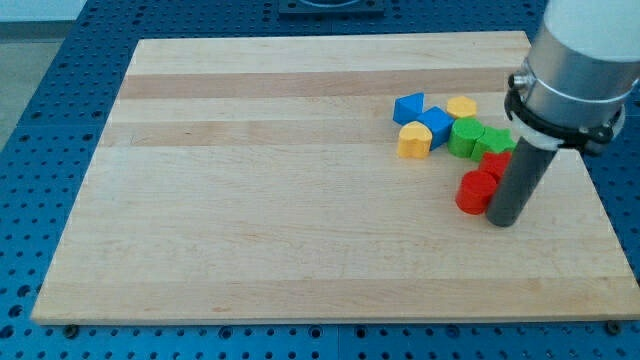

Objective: Push red circle into yellow heart

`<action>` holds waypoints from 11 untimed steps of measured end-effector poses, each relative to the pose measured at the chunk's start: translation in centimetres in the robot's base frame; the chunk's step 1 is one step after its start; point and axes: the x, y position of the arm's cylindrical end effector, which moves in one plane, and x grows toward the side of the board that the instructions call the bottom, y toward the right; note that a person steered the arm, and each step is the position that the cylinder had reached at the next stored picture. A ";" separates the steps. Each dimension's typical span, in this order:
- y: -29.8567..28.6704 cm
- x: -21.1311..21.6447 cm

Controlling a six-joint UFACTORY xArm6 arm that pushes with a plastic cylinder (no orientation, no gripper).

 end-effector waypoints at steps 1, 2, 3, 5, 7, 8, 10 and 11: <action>-1.0 -1.5; -3.0 -3.3; -3.9 -3.4; -12.7 -0.7; -12.3 -1.8; -12.1 -2.9; -10.2 -3.8; -10.1 -4.5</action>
